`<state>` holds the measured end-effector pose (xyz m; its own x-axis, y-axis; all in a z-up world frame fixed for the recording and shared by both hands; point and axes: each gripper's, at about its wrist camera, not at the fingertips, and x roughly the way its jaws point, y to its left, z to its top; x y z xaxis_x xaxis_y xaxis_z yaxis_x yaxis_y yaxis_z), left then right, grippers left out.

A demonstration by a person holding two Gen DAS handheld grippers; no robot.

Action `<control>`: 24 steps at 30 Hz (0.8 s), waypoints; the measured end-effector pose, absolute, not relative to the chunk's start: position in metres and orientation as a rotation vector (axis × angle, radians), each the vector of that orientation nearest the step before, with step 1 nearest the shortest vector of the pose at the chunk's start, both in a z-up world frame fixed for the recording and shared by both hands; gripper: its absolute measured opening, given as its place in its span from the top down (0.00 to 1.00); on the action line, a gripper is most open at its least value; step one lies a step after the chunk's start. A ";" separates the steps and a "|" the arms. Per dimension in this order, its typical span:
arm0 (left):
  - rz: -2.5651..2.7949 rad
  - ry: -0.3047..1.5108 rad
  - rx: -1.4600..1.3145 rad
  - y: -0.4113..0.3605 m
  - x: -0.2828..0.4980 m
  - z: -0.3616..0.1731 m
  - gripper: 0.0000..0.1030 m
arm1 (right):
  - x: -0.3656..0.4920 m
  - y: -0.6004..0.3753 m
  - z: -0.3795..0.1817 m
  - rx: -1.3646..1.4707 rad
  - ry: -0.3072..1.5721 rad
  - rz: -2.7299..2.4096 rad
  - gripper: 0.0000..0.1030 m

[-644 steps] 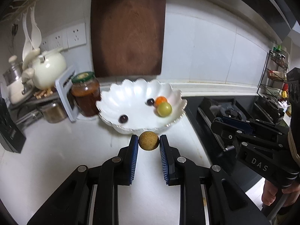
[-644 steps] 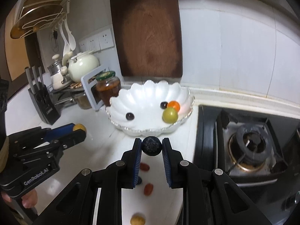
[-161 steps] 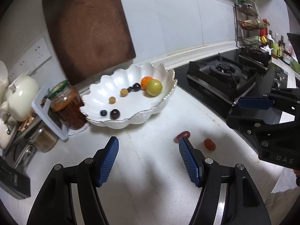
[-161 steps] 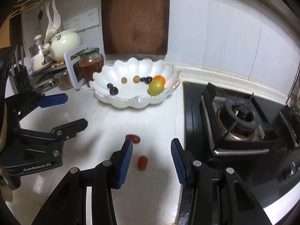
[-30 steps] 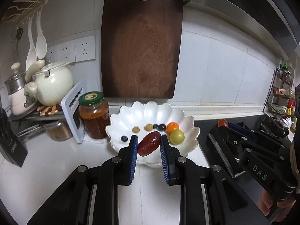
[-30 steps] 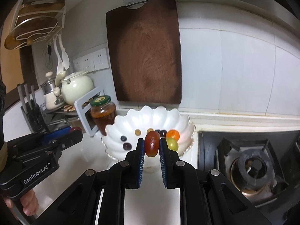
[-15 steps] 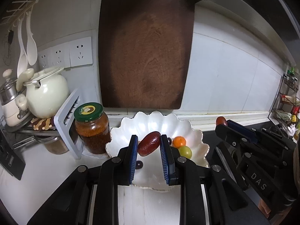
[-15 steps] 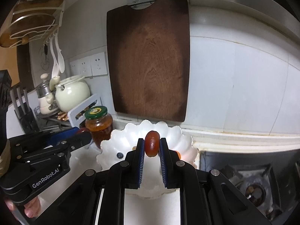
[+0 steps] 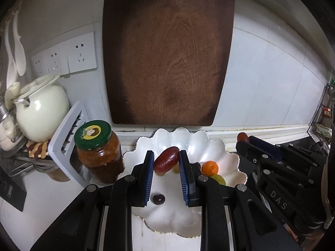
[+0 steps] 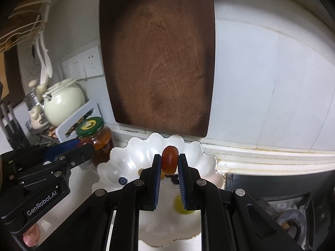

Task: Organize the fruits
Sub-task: 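Lift and carry both red dates in the tools over the bowl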

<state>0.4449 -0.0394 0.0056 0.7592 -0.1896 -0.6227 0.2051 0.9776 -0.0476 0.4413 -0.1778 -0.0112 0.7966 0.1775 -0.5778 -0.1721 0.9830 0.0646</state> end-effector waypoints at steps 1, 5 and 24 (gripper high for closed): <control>-0.215 0.681 0.024 -0.040 0.449 0.005 0.76 | 0.446 -0.178 -0.013 0.007 0.629 0.188 0.83; -0.215 0.718 0.023 -0.044 0.466 -0.002 0.76 | 0.466 -0.177 -0.021 -0.002 0.672 0.186 0.83; -0.217 0.984 0.016 -0.062 0.528 -0.069 0.76 | 0.527 -0.174 -0.075 -0.015 0.908 0.175 0.83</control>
<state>0.5279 -0.0618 -0.0686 0.5338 -0.1744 -0.8274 0.1893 0.9783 -0.0841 0.5269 -0.1743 -0.0754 0.6024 0.1442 -0.7851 -0.1573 0.9857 0.0604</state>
